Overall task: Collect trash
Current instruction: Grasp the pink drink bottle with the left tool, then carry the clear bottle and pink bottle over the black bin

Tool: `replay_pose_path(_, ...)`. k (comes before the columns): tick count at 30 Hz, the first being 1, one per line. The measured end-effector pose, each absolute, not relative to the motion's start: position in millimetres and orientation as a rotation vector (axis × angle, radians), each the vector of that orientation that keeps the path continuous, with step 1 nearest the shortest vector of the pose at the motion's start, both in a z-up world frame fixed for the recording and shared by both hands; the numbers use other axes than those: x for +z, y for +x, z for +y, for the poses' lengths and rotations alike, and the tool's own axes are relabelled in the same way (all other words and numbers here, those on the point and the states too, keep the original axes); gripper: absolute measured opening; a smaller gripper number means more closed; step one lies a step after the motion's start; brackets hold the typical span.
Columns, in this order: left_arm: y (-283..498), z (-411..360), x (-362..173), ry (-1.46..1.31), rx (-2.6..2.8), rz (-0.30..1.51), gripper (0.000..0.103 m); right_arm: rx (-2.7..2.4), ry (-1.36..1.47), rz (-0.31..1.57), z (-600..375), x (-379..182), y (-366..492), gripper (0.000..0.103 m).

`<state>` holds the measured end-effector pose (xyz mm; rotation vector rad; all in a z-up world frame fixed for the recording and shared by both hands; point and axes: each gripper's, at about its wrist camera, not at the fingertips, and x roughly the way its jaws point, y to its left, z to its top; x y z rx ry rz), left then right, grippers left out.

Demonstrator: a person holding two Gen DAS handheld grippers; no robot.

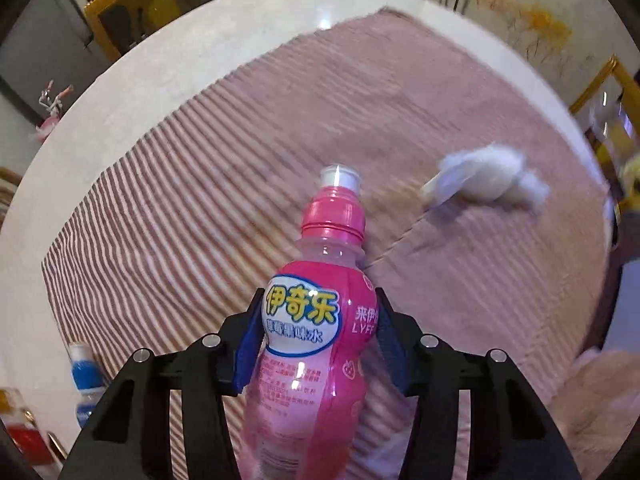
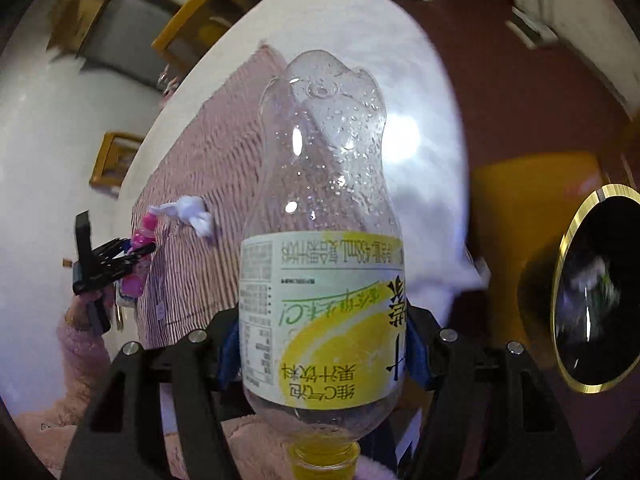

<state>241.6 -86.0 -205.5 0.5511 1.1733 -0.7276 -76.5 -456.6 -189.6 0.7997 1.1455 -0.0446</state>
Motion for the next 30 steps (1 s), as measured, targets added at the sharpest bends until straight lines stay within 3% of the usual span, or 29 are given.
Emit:
replay_pose_path(11, 143.1, -225.9, -141.6, 0.549, -1.093, 0.998, 0.051, -0.424, 0.957, 1.010, -556.3, -214.3, -209.8, 0.064)
replay_pose_path(20, 31.6, -366.4, -143.1, 0.621, -1.419, 0.968, 0.051, -0.699, 1.000, 1.182, -637.4, -321.1, -245.2, 0.065)
replay_pose_path(21, 21.9, -377.7, -145.5, 0.632, -1.439, 0.973, 0.051, -0.723, 1.004, 1.218, -644.4, -334.9, -241.9, 0.068)
replay_pose_path(22, 15.8, -388.8, -147.8, 0.640, -1.457, 0.976, 0.051, -0.732, 1.011, 1.232, -646.1, -340.4, -240.0, 0.084)
replay_pose_path(23, 4.1, -403.9, -150.3, 0.658, -1.476, 0.975, 0.051, -0.739, 1.025, 1.229, -653.1, -343.8, -239.8, 0.087)
replay_pose_path(30, -51.1, -480.2, -182.0, 0.729, -1.560, 1.002, 0.051, -0.809, 1.107, 1.005, -659.8, -326.6, -290.2, 0.088)
